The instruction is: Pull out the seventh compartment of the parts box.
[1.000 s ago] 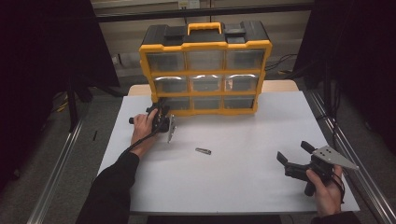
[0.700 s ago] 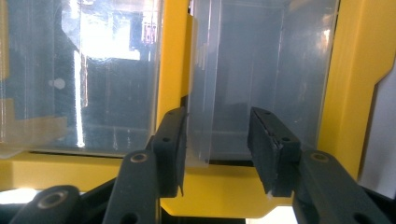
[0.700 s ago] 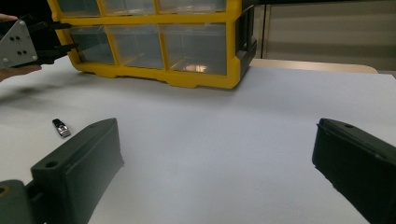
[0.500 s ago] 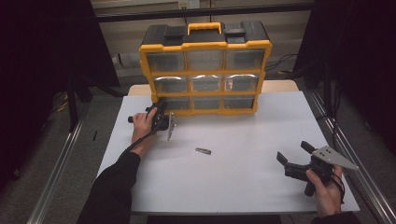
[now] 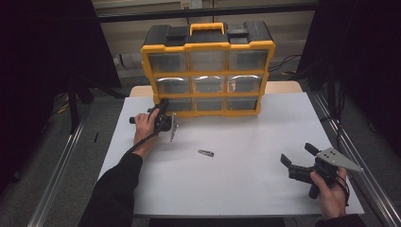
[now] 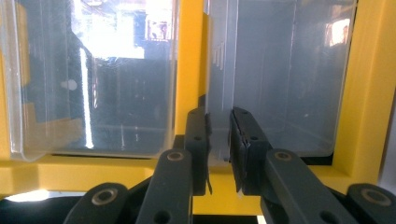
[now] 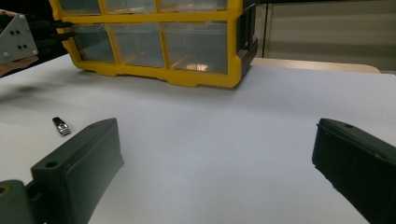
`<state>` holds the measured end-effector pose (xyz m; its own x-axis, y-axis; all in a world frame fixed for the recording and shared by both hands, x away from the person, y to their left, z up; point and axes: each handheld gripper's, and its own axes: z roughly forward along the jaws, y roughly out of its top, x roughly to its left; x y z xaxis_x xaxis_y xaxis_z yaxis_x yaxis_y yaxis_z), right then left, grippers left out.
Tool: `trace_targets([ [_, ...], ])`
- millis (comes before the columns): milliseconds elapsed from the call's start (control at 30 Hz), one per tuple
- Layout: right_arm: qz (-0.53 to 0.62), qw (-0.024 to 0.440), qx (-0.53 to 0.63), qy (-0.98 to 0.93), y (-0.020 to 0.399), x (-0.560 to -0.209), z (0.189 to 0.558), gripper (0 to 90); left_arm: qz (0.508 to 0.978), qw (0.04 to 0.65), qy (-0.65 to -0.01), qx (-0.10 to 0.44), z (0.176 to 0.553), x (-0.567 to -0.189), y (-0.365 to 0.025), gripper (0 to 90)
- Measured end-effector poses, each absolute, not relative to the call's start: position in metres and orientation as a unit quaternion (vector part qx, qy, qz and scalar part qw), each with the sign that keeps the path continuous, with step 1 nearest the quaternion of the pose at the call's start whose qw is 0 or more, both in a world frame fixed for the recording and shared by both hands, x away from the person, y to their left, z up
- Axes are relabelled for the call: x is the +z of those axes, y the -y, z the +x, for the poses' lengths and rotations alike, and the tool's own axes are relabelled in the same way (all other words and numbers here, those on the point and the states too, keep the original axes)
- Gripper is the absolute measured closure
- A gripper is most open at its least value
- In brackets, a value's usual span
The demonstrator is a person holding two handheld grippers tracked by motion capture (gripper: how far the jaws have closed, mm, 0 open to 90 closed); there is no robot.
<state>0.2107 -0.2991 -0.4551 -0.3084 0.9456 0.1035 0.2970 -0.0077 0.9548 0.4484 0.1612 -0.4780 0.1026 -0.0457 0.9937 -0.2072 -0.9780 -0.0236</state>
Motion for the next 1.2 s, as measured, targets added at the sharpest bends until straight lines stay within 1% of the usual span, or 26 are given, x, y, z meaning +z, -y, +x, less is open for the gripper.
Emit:
trace_targets([
  [67, 0.495, 0.319, 0.509, -0.629, 0.299, -0.455, 0.212, 1.0, 0.743, 0.058, 0.092, 0.66, 0.449, -0.477, -0.161, 78.5],
  [100, 0.496, 0.317, 0.509, -0.628, 0.298, -0.455, 0.212, 1.0, 0.748, 0.045, 0.102, 0.654, 0.449, -0.475, -0.16, 78.5],
  [133, 0.494, 0.317, 0.511, -0.628, 0.298, -0.455, 0.212, 1.1, 0.748, 0.055, 0.1, 0.653, 0.45, -0.476, -0.16, 78.5],
  [200, 0.492, 0.319, 0.51, -0.629, 0.298, -0.455, 0.213, 1.1, 0.745, 0.049, 0.098, 0.658, 0.448, -0.476, -0.16, 78.7],
  [233, 0.492, 0.319, 0.51, -0.629, 0.297, -0.455, 0.213, 1.1, 0.747, 0.076, 0.071, 0.656, 0.448, -0.482, -0.161, 78.7],
  [300, 0.491, 0.319, 0.51, -0.63, 0.297, -0.455, 0.213, 1.1, 0.75, 0.08, 0.071, 0.653, 0.449, -0.481, -0.162, 78.8],
  [367, 0.492, 0.317, 0.51, -0.63, 0.298, -0.455, 0.213, 1.1, 0.745, 0.057, 0.093, 0.658, 0.448, -0.476, -0.16, 78.8],
  [433, 0.493, 0.317, 0.511, -0.629, 0.298, -0.455, 0.212, 1.1, 0.745, 0.083, 0.087, 0.656, 0.45, -0.479, -0.16, 78.8],
  [467, 0.493, 0.318, 0.511, -0.629, 0.298, -0.455, 0.212, 1.1, 0.734, 0.089, 0.086, 0.668, 0.449, -0.479, -0.161, 78.9],
  [500, 0.493, 0.317, 0.51, -0.63, 0.298, -0.455, 0.212, 1.1, 0.734, 0.086, 0.086, 0.668, 0.448, -0.479, -0.161, 78.8],
  [533, 0.491, 0.318, 0.51, -0.63, 0.298, -0.455, 0.212, 1.1, 0.735, 0.061, 0.091, 0.669, 0.446, -0.475, -0.16, 78.8],
  [567, 0.49, 0.319, 0.511, -0.63, 0.298, -0.455, 0.212, 1.0, 0.731, 0.058, 0.09, 0.674, 0.445, -0.476, -0.16, 78.8],
  [633, 0.493, 0.318, 0.511, -0.628, 0.298, -0.455, 0.211, 1.0, 0.744, 0.041, 0.1, 0.66, 0.445, -0.473, -0.16, 78.9],
  [700, 0.491, 0.32, 0.511, -0.629, 0.299, -0.454, 0.21, 0.9, 0.737, 0.045, 0.094, 0.668, 0.444, -0.474, -0.16, 78.9],
  [733, 0.492, 0.319, 0.511, -0.629, 0.299, -0.454, 0.21, 0.9, 0.736, 0.06, 0.094, 0.668, 0.445, -0.476, -0.16, 78.9],
  [767, 0.491, 0.32, 0.511, -0.628, 0.298, -0.454, 0.21, 0.9, 0.735, 0.052, 0.096, 0.669, 0.444, -0.475, -0.16, 78.9],
  [800, 0.491, 0.32, 0.512, -0.629, 0.298, -0.454, 0.209, 0.9, 0.729, 0.059, 0.09, 0.676, 0.443, -0.476, -0.161, 78.9],
  [867, 0.489, 0.319, 0.513, -0.629, 0.298, -0.454, 0.209, 0.9, 0.743, 0.052, 0.082, 0.663, 0.441, -0.476, -0.16, 78.9],
  [900, 0.489, 0.319, 0.513, -0.629, 0.298, -0.454, 0.209, 0.9, 0.744, 0.039, 0.103, 0.659, 0.442, -0.473, -0.161, 78.9],
  [1000, 0.488, 0.319, 0.513, -0.629, 0.297, -0.453, 0.209, 0.8, 0.738, 0.04, 0.1, 0.666, 0.439, -0.474, -0.161, 78.9],
  [1033, 0.488, 0.319, 0.513, -0.63, 0.297, -0.453, 0.209, 0.8, 0.736, 0.057, 0.093, 0.668, 0.439, -0.476, -0.162, 78.9],
  [1100, 0.487, 0.318, 0.513, -0.631, 0.297, -0.453, 0.21, 0.8, 0.737, 0.062, 0.101, 0.665, 0.439, -0.476, -0.162, 78.9],
  [1133, 0.486, 0.318, 0.515, -0.631, 0.297, -0.453, 0.21, 0.8, 0.737, 0.146, 0.055, 0.657, 0.442, -0.488, -0.164, 78.9],
  [1167, 0.486, 0.317, 0.515, -0.63, 0.297, -0.453, 0.21, 0.8, 0.729, 0.117, 0.076, 0.67, 0.44, -0.483, -0.163, 78.9],
  [1200, 0.485, 0.318, 0.515, -0.631, 0.296, -0.453, 0.21, 0.8, 0.732, 0.112, 0.083, 0.667, 0.44, -0.481, -0.163, 78.9],
])
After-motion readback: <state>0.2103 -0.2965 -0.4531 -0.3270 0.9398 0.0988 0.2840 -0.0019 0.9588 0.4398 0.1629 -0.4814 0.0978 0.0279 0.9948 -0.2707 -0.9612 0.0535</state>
